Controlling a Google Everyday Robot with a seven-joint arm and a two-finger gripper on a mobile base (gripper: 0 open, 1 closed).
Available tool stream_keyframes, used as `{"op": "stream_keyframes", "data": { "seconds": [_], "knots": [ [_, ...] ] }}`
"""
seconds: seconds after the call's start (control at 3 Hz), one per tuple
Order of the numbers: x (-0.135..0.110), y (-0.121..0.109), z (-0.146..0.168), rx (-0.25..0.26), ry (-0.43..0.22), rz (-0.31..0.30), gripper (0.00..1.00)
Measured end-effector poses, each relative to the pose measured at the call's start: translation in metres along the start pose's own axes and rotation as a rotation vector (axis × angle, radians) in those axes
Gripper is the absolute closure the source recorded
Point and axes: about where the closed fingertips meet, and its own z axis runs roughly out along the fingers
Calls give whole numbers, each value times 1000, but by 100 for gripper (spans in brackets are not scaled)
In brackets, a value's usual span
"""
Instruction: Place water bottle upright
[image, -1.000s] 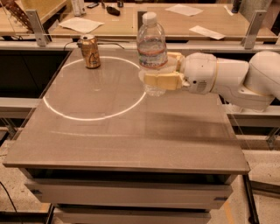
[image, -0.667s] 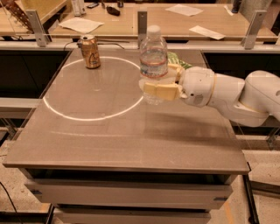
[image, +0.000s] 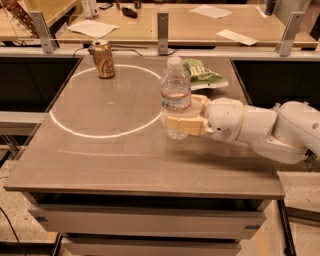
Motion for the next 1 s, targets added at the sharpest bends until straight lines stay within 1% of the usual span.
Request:
{"op": "stream_keyframes", "data": {
  "seconds": [0.33, 0.67, 1.0],
  "knots": [
    [24, 13, -8, -11, 50, 28, 100],
    [31, 18, -11, -8, 53, 30, 100],
    [33, 21, -12, -10, 46, 24, 83]
  ]
}}
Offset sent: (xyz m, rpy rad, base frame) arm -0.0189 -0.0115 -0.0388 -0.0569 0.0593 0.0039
